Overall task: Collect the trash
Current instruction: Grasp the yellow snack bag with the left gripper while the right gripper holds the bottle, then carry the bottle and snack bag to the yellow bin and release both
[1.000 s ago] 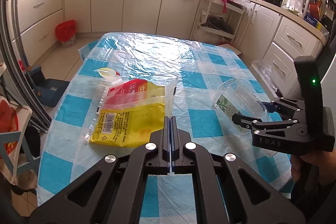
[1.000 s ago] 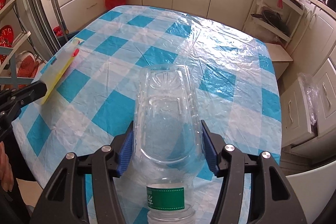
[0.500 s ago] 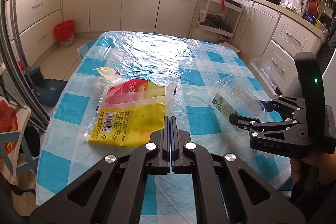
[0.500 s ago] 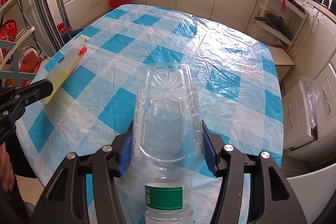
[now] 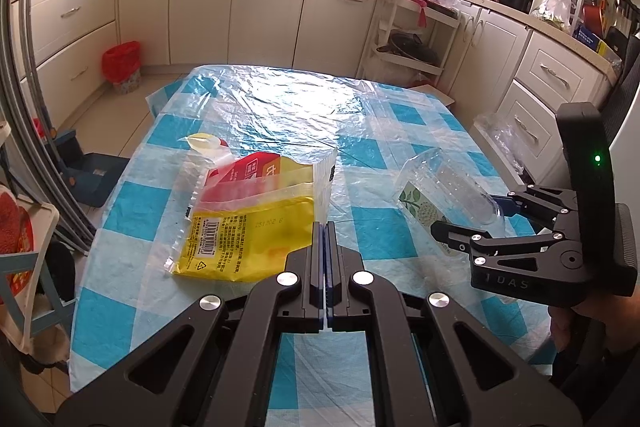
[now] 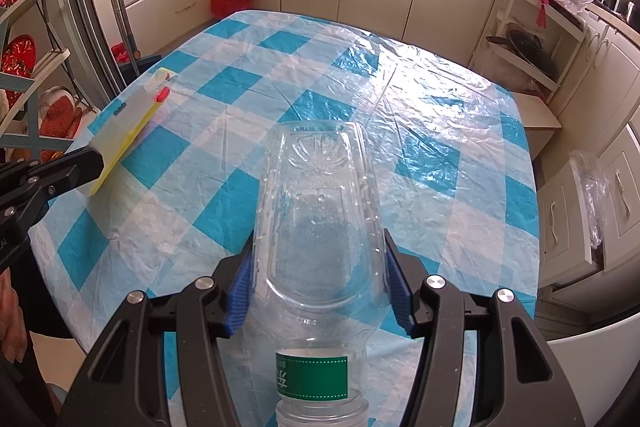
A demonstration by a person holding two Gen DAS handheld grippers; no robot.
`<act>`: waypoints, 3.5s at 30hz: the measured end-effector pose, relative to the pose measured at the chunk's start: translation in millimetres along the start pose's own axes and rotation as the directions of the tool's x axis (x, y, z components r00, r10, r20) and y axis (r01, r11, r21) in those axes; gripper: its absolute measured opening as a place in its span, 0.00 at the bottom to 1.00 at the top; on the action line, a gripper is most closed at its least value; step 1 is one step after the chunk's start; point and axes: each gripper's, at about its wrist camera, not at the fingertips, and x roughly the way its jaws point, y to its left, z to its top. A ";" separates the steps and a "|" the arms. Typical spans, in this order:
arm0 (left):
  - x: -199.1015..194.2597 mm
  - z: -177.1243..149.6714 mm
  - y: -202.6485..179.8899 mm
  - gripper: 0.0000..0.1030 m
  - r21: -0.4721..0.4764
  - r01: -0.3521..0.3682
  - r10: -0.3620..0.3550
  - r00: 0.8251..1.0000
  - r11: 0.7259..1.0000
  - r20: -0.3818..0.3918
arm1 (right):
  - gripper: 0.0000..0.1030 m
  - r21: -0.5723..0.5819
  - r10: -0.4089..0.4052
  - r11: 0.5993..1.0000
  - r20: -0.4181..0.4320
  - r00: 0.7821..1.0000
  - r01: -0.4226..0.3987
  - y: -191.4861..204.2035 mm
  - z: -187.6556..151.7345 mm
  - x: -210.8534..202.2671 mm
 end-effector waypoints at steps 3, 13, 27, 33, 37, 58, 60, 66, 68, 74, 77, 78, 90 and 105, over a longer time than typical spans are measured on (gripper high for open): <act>-0.2 -0.1 -0.2 0.01 0.001 0.000 0.000 1.000 1.000 0.000 | 0.54 -0.006 0.000 1.000 0.000 1.000 0.000 1.3 0.2 -0.6; -0.8 -0.7 -0.6 0.01 0.001 0.000 0.000 1.000 1.000 0.001 | 0.54 -0.008 -0.003 1.000 -0.003 1.000 0.003 1.6 -1.0 0.4; -1.1 -0.8 -1.2 0.01 0.001 0.001 -0.001 1.000 1.000 0.000 | 0.54 -0.007 -0.003 1.000 -0.005 1.000 0.003 2.0 -2.2 2.3; -2.8 -1.5 -2.5 0.01 0.003 0.006 -0.006 1.000 1.000 0.006 | 0.54 -0.004 -0.002 1.000 0.003 1.000 0.002 1.7 -1.6 -0.2; -8.6 -0.4 -4.0 0.01 0.004 0.017 -0.018 1.000 1.000 0.024 | 0.54 -0.001 -0.003 1.000 0.013 1.000 0.003 0.0 -1.2 -3.2; -31.4 12.0 -11.3 0.01 -0.030 0.165 -0.163 0.984 0.986 0.075 | 0.54 0.098 -0.021 0.995 0.088 0.996 0.012 -37.4 -2.5 -26.8; -36.3 14.8 -11.2 0.01 -0.037 0.187 -0.184 0.979 0.982 0.086 | 0.54 0.118 -0.027 0.993 0.094 0.995 0.016 -45.6 -4.9 -29.6; -44.5 22.2 -18.7 0.01 -0.038 0.227 -0.223 0.970 0.973 0.100 | 0.54 0.162 -0.047 0.986 0.109 0.993 0.029 -68.7 -14.2 -39.0; -44.6 24.5 -22.0 0.01 -0.038 0.237 -0.233 0.967 0.971 0.100 | 0.54 0.176 -0.052 0.984 0.114 0.992 0.032 -76.1 -17.5 -41.8; -40.8 26.4 -42.8 0.01 -0.017 0.266 -0.264 0.961 0.964 0.084 | 0.54 0.227 -0.063 0.973 0.123 0.990 0.034 -98.1 -26.8 -45.4; -37.6 24.9 -57.3 0.01 0.004 0.278 -0.278 0.958 0.961 0.070 | 0.54 0.249 -0.066 0.968 0.126 0.990 0.033 -105.6 -31.0 -46.4; -36.0 24.4 -62.2 0.01 0.009 0.282 -0.282 0.957 0.959 0.065 | 0.54 0.254 -0.066 0.967 0.128 0.990 0.032 -108.0 -32.5 -47.2; -23.2 17.9 -110.9 0.01 0.089 0.285 -0.288 0.957 0.954 0.031 | 0.54 0.306 -0.080 0.951 0.136 0.987 0.035 -132.2 -43.4 -56.8; -17.1 27.5 -189.8 0.01 0.163 0.390 -0.395 0.919 0.906 0.002 | 0.54 0.400 -0.222 0.893 -0.002 0.975 0.205 -194.8 -78.1 -57.3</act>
